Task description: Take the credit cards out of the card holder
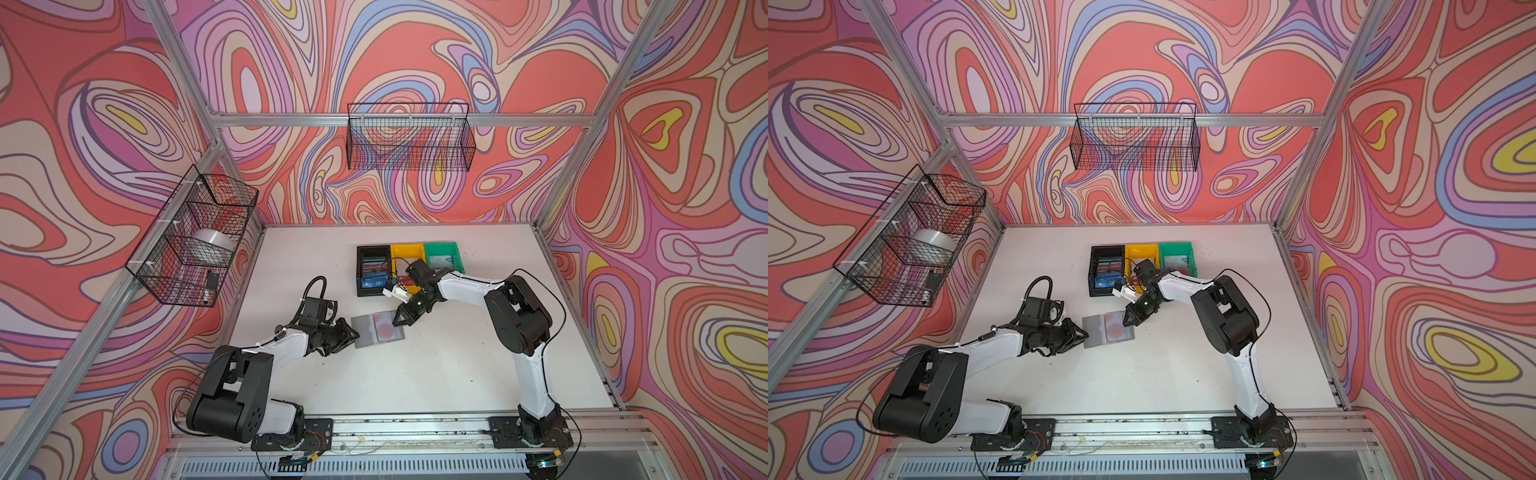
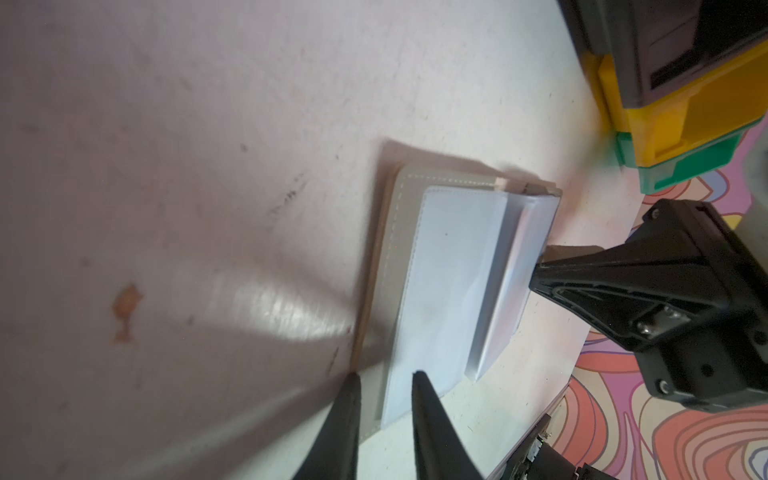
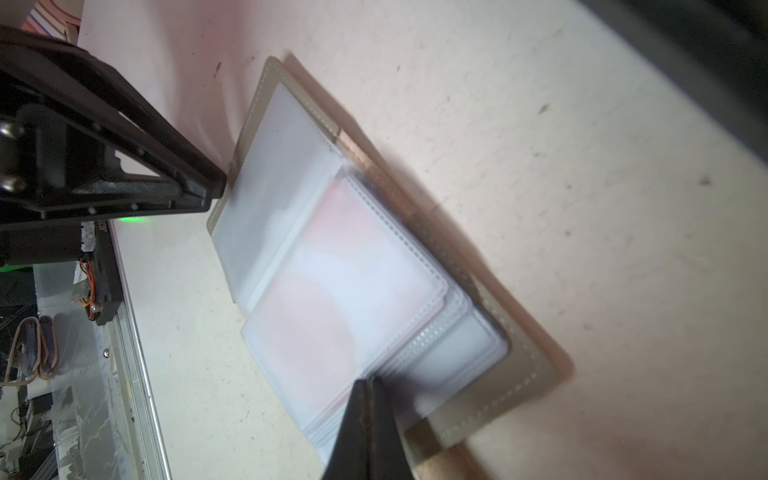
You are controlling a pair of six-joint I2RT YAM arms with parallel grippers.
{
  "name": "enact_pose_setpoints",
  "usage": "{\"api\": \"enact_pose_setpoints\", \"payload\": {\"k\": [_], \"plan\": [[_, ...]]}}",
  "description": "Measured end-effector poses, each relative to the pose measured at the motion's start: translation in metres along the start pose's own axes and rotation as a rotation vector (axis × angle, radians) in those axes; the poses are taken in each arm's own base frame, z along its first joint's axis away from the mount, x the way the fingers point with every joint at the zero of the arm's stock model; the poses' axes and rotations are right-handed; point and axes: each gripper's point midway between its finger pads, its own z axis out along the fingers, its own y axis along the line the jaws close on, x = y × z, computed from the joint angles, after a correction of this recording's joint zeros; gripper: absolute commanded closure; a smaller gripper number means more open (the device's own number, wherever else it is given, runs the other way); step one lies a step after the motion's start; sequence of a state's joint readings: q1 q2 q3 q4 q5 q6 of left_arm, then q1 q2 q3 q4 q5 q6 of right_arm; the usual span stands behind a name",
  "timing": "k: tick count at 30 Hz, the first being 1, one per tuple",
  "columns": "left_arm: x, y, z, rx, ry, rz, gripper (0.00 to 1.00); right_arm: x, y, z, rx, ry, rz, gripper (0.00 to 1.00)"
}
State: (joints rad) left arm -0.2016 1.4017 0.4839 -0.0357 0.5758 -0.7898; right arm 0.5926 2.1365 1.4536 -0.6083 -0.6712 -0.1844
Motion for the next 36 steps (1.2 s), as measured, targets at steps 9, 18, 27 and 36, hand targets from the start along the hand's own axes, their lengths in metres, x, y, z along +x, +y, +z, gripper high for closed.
{"api": "enact_pose_setpoints", "payload": {"k": [9, 18, 27, 36], "plan": [[-0.001, -0.001, 0.002, 0.009, 0.0, 0.003, 0.75, -0.006, 0.003, 0.006, -0.007, 0.015, -0.004, 1.0], [-0.002, -0.004, 0.004, 0.028, 0.004, 0.004, 0.75, -0.008, 0.008, 0.01, -0.002, 0.028, -0.016, 1.0], [-0.011, -0.032, -0.024, 0.065, -0.062, 0.061, 0.68, -0.006, 0.008, 0.01, -0.002, 0.035, -0.01, 1.0], [-0.023, -0.058, -0.019, 0.177, -0.075, 0.069, 0.69, -0.008, 0.008, 0.012, -0.014, 0.036, -0.007, 1.0]]}}
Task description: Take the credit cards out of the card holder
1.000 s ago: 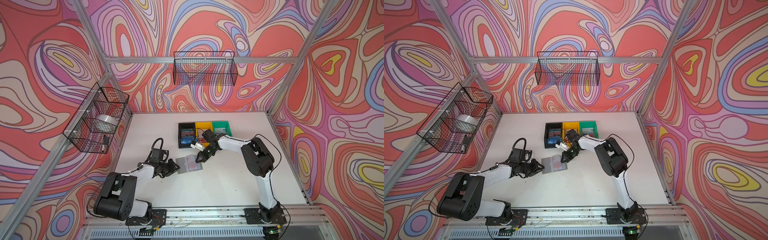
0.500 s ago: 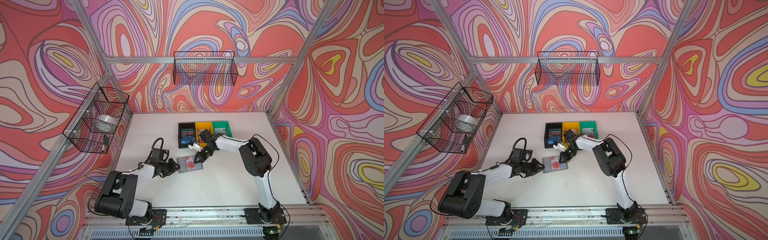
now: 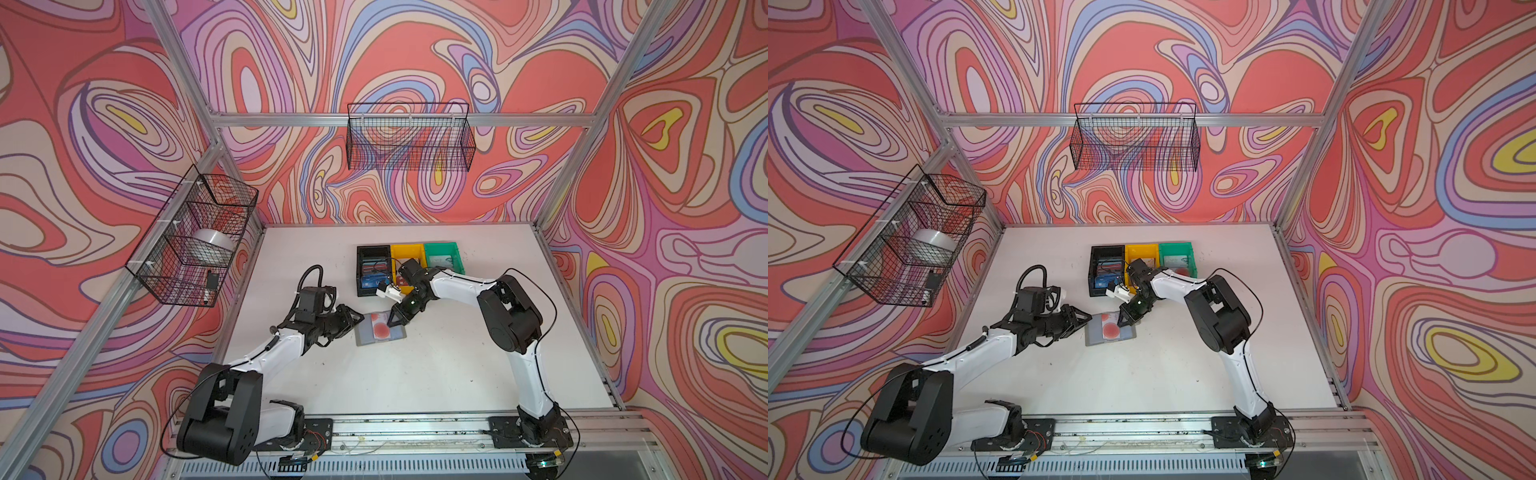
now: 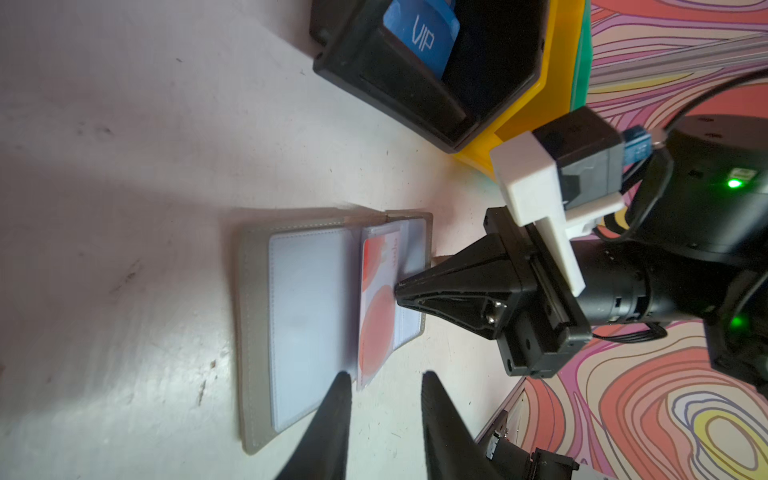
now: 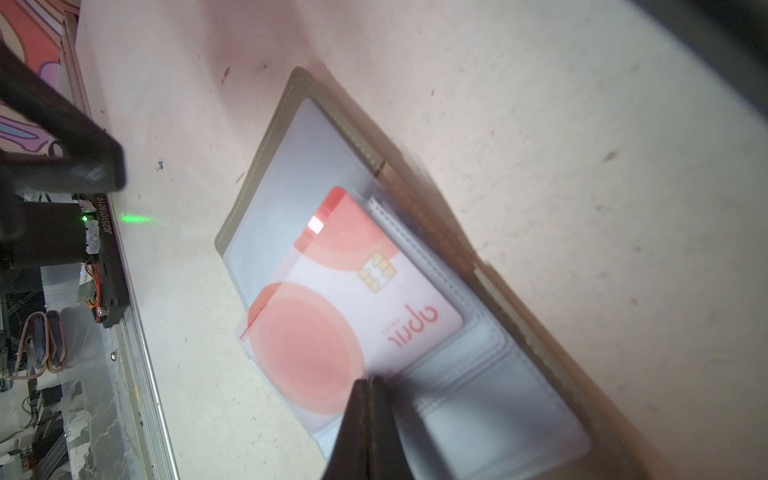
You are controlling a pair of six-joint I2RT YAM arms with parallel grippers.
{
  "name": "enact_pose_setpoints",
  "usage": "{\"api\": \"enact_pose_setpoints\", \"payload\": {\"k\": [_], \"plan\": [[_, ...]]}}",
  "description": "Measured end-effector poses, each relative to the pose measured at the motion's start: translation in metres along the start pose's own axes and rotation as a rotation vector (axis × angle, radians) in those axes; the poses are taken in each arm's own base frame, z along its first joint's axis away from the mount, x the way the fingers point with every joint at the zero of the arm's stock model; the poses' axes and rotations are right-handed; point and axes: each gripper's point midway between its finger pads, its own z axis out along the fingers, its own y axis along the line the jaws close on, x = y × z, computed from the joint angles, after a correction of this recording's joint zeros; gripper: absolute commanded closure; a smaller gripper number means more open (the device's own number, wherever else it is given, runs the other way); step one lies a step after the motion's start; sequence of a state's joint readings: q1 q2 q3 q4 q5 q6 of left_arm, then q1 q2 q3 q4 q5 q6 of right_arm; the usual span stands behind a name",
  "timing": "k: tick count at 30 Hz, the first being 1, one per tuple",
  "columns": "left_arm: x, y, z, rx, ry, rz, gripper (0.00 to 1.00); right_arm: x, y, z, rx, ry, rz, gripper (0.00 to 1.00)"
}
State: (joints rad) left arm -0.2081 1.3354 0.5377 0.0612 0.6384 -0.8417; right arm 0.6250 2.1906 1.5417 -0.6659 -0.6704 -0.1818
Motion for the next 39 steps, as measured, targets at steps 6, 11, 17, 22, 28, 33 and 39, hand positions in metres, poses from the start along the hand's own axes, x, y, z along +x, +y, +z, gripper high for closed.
{"api": "enact_pose_setpoints", "payload": {"k": [6, 11, 17, 22, 28, 33, 39], "plan": [[0.004, 0.004, 0.024, 0.025, 0.045, -0.026, 0.72, 0.0, 0.0, 0.0, 0.0, 0.0, 0.0, 1.0], [0.003, 0.003, 0.03, 0.047, 0.047, -0.02, 0.8, 0.0, 0.0, 0.0, -0.001, 0.0, 0.001, 1.0], [0.014, 0.019, 0.033, 0.025, 0.065, -0.042, 0.81, -0.001, 0.0, 0.001, -0.007, 0.005, 0.005, 1.0], [0.016, 0.025, 0.038, 0.022, 0.072, -0.055, 0.8, 0.0, 0.001, 0.001, -0.008, 0.007, 0.007, 1.0], [0.016, 0.025, 0.045, 0.035, 0.072, -0.059, 0.8, 0.0, 0.0, 0.001, -0.009, 0.01, 0.009, 1.0], [0.014, 0.021, 0.051, 0.07, 0.072, -0.064, 0.81, -0.001, 0.001, 0.001, -0.012, 0.013, 0.013, 1.0], [0.013, 0.019, 0.052, 0.094, 0.067, -0.073, 0.84, -0.001, 0.0, 0.001, -0.013, 0.016, 0.015, 1.0]]}}
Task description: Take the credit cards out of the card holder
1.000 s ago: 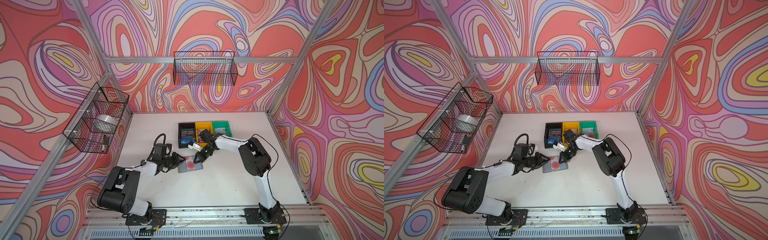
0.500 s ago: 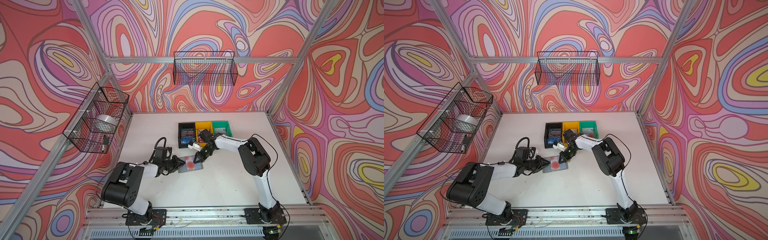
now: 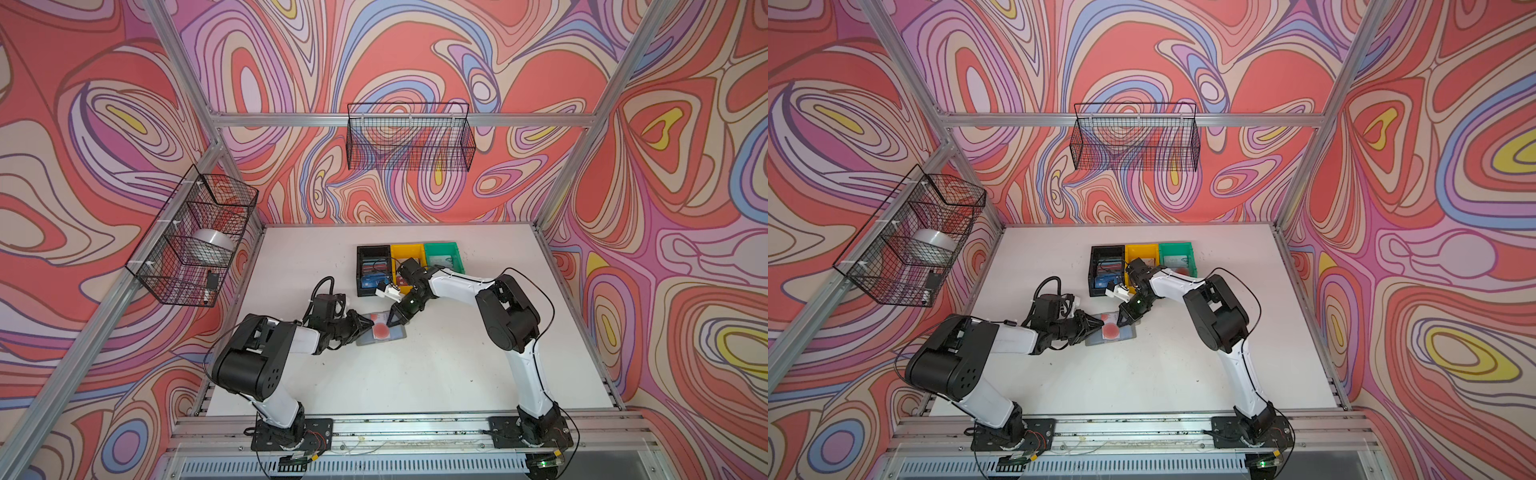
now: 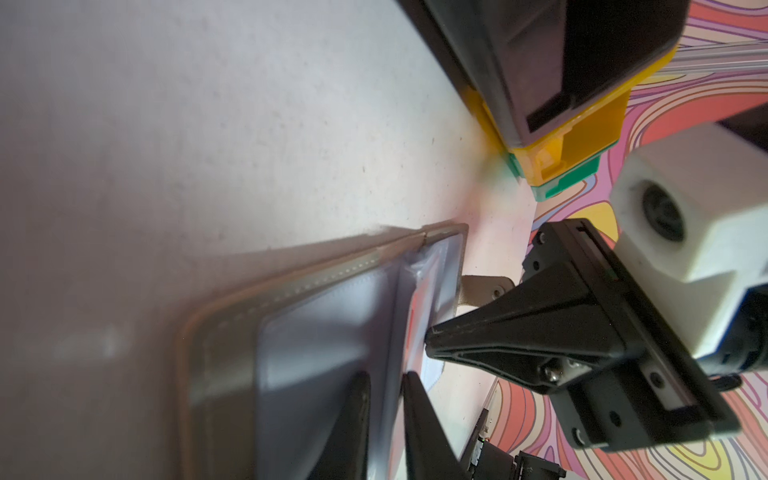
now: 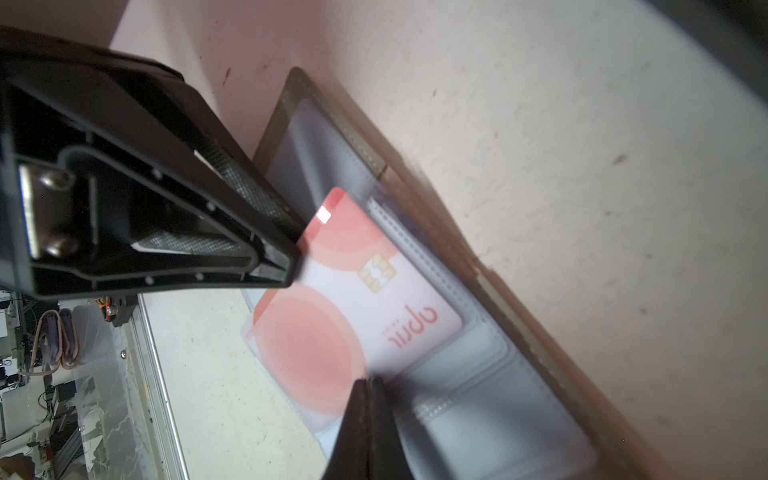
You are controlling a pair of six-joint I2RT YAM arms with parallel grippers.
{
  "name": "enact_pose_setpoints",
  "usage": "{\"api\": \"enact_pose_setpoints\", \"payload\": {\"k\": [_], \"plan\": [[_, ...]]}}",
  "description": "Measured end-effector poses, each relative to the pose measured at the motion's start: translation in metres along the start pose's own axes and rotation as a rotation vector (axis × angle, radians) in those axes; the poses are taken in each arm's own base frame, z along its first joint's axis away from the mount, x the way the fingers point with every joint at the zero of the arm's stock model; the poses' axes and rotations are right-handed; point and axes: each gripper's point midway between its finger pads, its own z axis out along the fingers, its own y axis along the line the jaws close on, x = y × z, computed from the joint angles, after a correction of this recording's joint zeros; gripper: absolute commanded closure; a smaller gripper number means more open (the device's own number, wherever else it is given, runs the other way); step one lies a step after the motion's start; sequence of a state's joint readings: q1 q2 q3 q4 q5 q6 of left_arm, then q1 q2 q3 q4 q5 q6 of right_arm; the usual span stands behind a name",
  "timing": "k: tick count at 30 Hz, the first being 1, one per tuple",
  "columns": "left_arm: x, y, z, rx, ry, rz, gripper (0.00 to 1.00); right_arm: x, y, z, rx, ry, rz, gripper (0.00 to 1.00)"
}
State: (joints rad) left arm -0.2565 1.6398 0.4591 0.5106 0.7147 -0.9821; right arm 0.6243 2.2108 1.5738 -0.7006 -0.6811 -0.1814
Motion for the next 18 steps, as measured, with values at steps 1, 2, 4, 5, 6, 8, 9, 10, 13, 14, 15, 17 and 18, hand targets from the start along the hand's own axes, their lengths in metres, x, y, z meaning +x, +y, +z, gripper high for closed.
{"api": "enact_pose_setpoints", "payload": {"k": [1, 2, 4, 5, 6, 8, 9, 10, 13, 14, 15, 17, 18], "plan": [[-0.0005, -0.0006, 0.0001, 0.002, -0.002, 0.002, 0.85, 0.0001, 0.0, 0.0002, -0.001, 0.001, 0.001, 1.0], [-0.0009, -0.001, 0.0004, 0.005, -0.003, 0.002, 0.86, -0.0001, -0.0001, 0.0003, -0.003, 0.002, 0.002, 1.0], [-0.0011, -0.0005, 0.001, 0.006, -0.003, 0.0, 0.88, -0.0005, 0.0002, 0.0007, -0.007, 0.004, 0.004, 1.0], [-0.0009, -0.0004, 0.0013, 0.007, -0.001, -0.002, 0.9, -0.0007, 0.0004, 0.0008, -0.009, 0.004, 0.005, 1.0], [-0.0009, -0.0002, 0.0016, 0.007, 0.0, -0.003, 0.91, -0.0008, 0.0005, 0.0008, -0.01, 0.004, 0.005, 1.0], [-0.0008, -0.0005, 0.0019, 0.01, 0.001, -0.004, 0.95, -0.0007, 0.0005, 0.001, -0.01, 0.004, 0.005, 1.0], [-0.0009, -0.0009, 0.002, 0.013, 0.002, -0.003, 0.97, -0.0006, 0.0005, 0.0009, -0.011, 0.004, 0.006, 1.0], [-0.0007, -0.0014, 0.0022, 0.016, 0.004, -0.003, 0.98, -0.0006, 0.0005, 0.0009, -0.011, 0.004, 0.006, 1.0], [-0.0013, -0.0048, 0.0021, 0.031, 0.004, 0.003, 1.0, -0.0003, 0.0005, 0.0005, -0.011, 0.006, 0.008, 1.0], [-0.0013, -0.0051, 0.0021, 0.032, 0.005, 0.002, 1.0, -0.0003, 0.0005, 0.0005, -0.011, 0.006, 0.008, 1.0], [-0.0013, -0.0052, 0.0021, 0.033, 0.005, 0.002, 1.0, -0.0002, 0.0005, 0.0005, -0.011, 0.007, 0.009, 1.0], [-0.0013, -0.0052, 0.002, 0.033, 0.005, 0.003, 1.0, -0.0003, 0.0006, 0.0004, -0.012, 0.007, 0.009, 1.0], [-0.0013, -0.0051, 0.002, 0.033, 0.005, 0.003, 1.0, -0.0002, 0.0004, 0.0005, -0.011, 0.008, 0.01, 1.0]]}}
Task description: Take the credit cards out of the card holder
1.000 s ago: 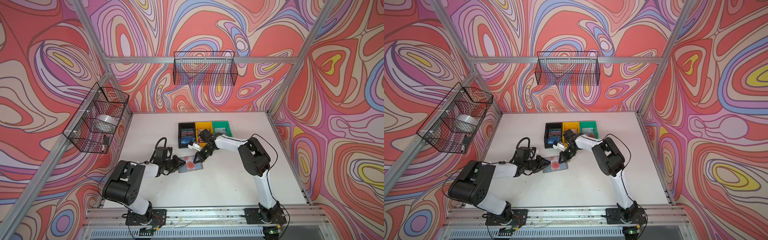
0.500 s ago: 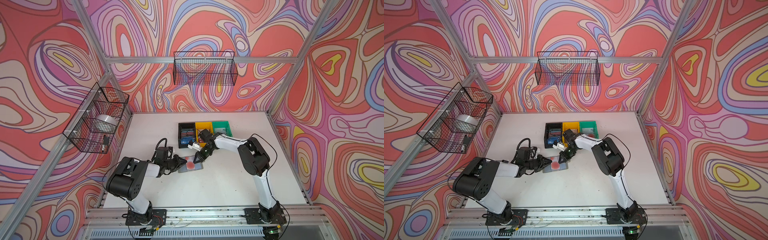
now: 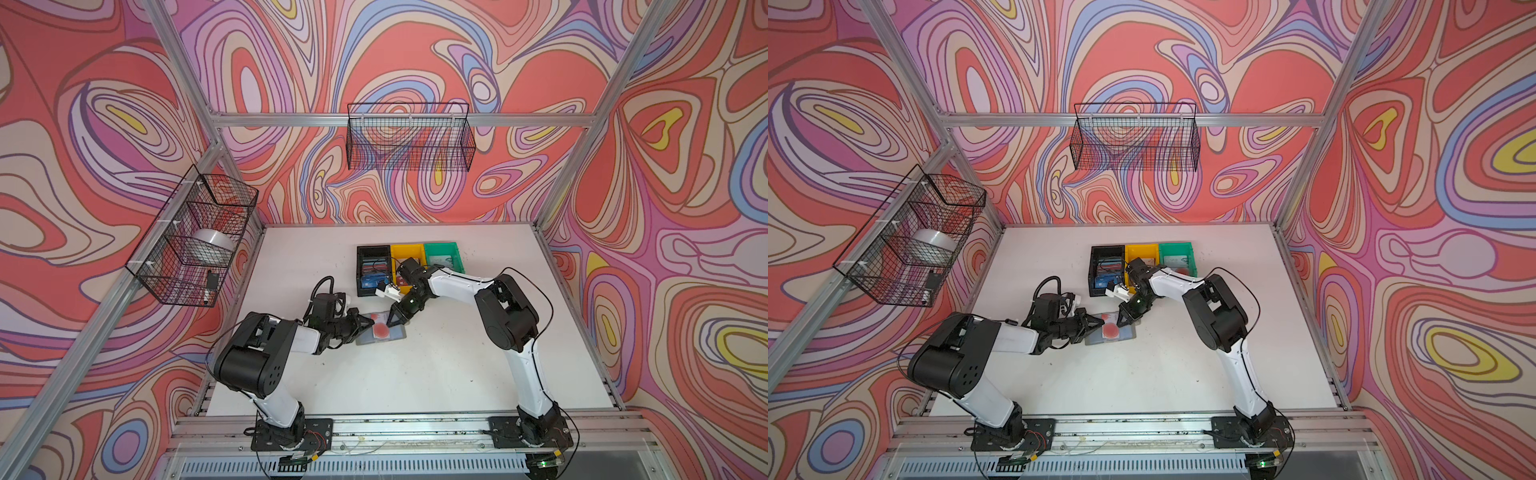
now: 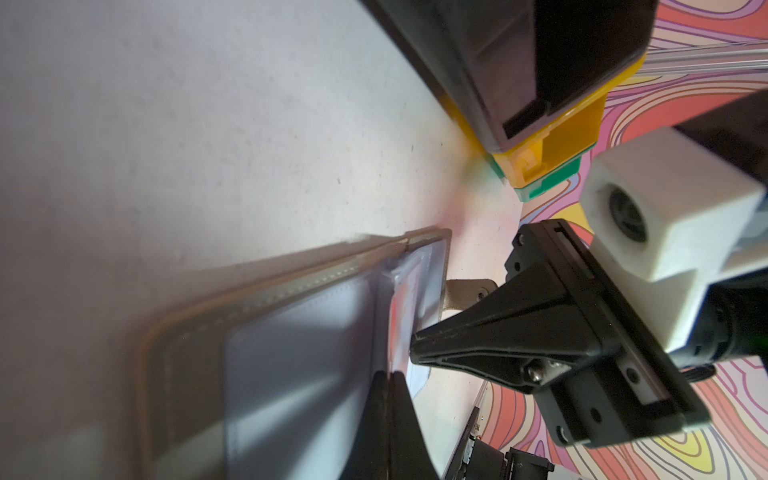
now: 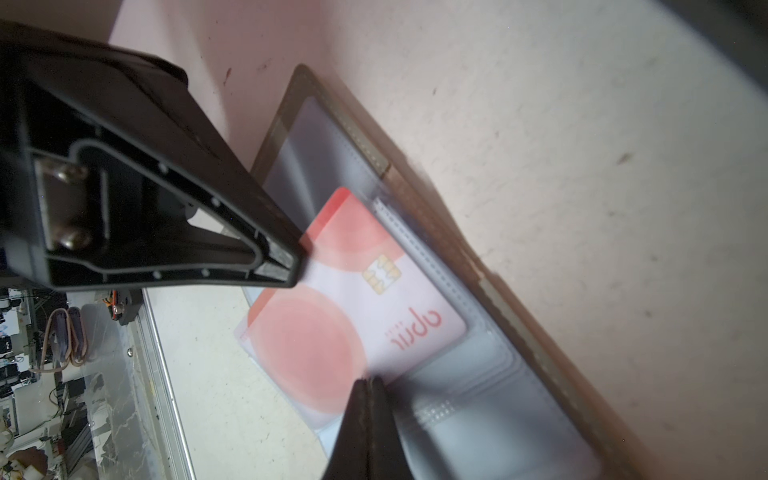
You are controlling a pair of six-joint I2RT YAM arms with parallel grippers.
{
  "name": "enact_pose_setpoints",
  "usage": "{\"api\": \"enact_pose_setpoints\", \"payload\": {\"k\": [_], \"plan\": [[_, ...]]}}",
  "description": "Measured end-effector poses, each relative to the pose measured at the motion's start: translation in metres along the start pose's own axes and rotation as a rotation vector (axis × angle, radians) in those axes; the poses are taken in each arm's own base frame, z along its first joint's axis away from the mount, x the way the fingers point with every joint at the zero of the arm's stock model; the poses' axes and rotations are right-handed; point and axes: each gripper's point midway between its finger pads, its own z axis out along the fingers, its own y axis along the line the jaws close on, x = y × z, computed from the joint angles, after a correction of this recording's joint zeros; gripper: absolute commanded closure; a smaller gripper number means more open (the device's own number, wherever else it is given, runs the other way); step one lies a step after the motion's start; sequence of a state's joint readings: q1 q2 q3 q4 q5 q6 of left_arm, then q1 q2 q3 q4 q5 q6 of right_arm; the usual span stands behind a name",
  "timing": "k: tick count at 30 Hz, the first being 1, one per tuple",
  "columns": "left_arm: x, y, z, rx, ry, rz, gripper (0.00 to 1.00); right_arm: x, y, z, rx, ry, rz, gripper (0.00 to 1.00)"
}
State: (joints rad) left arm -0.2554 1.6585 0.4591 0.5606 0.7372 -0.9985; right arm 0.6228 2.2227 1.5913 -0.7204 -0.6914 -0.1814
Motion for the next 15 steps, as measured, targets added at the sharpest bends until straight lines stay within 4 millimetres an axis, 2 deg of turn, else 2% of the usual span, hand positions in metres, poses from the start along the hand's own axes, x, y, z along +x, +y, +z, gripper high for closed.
{"api": "enact_pose_setpoints", "payload": {"k": [15], "plan": [[0.008, 0.007, -0.011, -0.079, 0.009, 0.035, 1.0, 0.0, 0.002, 0.002, -0.018, 0.002, 0.007, 1.0]]}}
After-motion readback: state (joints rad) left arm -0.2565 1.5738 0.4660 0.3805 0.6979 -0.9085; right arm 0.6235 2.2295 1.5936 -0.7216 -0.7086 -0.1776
